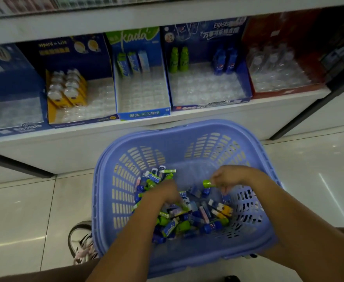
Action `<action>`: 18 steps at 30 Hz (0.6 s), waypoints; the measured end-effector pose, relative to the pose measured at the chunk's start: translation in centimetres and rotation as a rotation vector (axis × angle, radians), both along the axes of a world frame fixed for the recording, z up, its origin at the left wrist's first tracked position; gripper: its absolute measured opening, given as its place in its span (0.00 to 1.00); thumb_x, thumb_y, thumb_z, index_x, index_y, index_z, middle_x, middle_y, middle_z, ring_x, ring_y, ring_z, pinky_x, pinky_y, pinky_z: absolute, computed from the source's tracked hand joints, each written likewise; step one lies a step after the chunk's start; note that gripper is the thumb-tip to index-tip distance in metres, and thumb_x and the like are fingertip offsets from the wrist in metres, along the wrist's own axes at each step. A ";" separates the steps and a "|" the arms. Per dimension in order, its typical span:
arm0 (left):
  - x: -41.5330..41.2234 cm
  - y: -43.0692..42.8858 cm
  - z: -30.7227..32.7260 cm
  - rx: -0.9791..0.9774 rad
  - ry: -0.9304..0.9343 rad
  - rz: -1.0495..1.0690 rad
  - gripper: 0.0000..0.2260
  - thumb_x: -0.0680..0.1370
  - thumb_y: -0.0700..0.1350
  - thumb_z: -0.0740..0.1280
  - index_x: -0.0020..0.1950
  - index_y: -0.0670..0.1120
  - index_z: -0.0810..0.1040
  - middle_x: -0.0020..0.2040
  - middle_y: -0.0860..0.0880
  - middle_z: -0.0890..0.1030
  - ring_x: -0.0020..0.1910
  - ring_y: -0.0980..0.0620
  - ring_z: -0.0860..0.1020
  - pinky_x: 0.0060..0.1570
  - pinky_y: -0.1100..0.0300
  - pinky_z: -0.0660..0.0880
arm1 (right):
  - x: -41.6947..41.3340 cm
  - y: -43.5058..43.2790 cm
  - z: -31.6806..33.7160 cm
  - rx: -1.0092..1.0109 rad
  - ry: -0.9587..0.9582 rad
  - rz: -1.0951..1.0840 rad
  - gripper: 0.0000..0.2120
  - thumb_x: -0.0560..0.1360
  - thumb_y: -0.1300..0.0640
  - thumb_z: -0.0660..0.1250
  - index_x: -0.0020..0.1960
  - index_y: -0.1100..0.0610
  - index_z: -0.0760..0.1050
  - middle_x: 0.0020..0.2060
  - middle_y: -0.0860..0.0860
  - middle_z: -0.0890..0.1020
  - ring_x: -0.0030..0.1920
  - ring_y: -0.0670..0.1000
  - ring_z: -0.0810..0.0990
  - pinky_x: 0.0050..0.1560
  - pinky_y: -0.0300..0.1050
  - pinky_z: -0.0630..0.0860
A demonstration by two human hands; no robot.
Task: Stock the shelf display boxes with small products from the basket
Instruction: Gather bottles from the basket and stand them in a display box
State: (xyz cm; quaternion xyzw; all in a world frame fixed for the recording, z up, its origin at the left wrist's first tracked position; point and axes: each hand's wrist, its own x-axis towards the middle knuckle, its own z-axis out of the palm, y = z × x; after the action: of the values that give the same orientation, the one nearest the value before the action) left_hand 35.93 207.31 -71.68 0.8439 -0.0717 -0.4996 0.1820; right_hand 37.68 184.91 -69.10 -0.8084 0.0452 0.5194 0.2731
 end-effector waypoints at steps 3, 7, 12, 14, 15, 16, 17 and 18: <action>2.5 0.9 3.3 -0.201 0.038 0.282 0.11 0.77 0.44 0.67 0.36 0.41 0.74 0.32 0.44 0.75 0.29 0.51 0.73 0.34 0.59 0.74 | 1.4 0.1 3.4 0.220 -0.022 -0.239 0.12 0.78 0.57 0.65 0.59 0.62 0.75 0.47 0.55 0.79 0.43 0.51 0.80 0.52 0.45 0.79; 4.5 2.1 8.5 -0.651 0.153 0.751 0.06 0.80 0.40 0.62 0.47 0.38 0.76 0.39 0.42 0.80 0.29 0.55 0.77 0.33 0.64 0.78 | 3.1 0.1 8.9 0.493 -0.274 -0.480 0.11 0.72 0.66 0.69 0.54 0.66 0.76 0.41 0.55 0.81 0.41 0.50 0.80 0.45 0.36 0.80; 5.6 3.0 12.7 -1.102 0.197 0.958 0.09 0.80 0.39 0.59 0.49 0.37 0.78 0.38 0.43 0.84 0.31 0.54 0.80 0.35 0.63 0.80 | 4.4 0.3 14.2 0.660 -0.597 -0.536 0.13 0.75 0.66 0.65 0.59 0.61 0.76 0.50 0.57 0.80 0.50 0.49 0.78 0.56 0.38 0.77; 5.8 2.7 13.9 -1.195 0.178 1.000 0.10 0.80 0.39 0.59 0.50 0.37 0.78 0.40 0.43 0.84 0.33 0.54 0.81 0.36 0.63 0.80 | 5.3 0.5 15.4 0.668 -0.698 -0.544 0.14 0.75 0.66 0.65 0.60 0.62 0.75 0.49 0.56 0.80 0.47 0.48 0.79 0.55 0.38 0.77; 6.0 2.4 14.4 -1.233 0.168 1.018 0.10 0.80 0.39 0.59 0.50 0.37 0.78 0.41 0.43 0.84 0.34 0.54 0.82 0.36 0.63 0.80 | 5.8 0.6 15.8 0.651 -0.758 -0.569 0.14 0.75 0.66 0.66 0.60 0.64 0.76 0.47 0.55 0.80 0.45 0.48 0.79 0.52 0.37 0.78; 6.0 2.1 14.9 -1.262 0.160 1.037 0.11 0.80 0.40 0.59 0.51 0.37 0.78 0.41 0.43 0.84 0.34 0.54 0.82 0.36 0.64 0.80 | 6.5 0.8 16.1 0.619 -0.819 -0.602 0.13 0.74 0.65 0.67 0.58 0.65 0.76 0.44 0.55 0.80 0.42 0.48 0.79 0.48 0.35 0.79; 6.1 1.8 15.2 -1.282 0.157 1.061 0.11 0.80 0.40 0.58 0.52 0.36 0.78 0.41 0.43 0.84 0.34 0.55 0.81 0.37 0.64 0.80 | 7.3 1.0 16.3 0.573 -0.880 -0.632 0.12 0.73 0.64 0.69 0.56 0.66 0.76 0.42 0.55 0.80 0.39 0.47 0.79 0.44 0.34 0.79; 6.2 1.4 15.4 -1.296 0.156 1.090 0.11 0.80 0.41 0.58 0.53 0.36 0.78 0.40 0.44 0.84 0.33 0.55 0.81 0.36 0.65 0.80 | 8.2 1.2 16.5 0.525 -0.930 -0.650 0.11 0.72 0.63 0.70 0.53 0.65 0.77 0.39 0.55 0.80 0.36 0.45 0.79 0.40 0.33 0.79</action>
State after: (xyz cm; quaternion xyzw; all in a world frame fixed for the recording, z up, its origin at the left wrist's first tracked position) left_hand 42.10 208.74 -56.24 0.4527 0.0858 -0.2591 0.8489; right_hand 45.88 186.10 -52.57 -0.8008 0.0361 -0.0026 0.5979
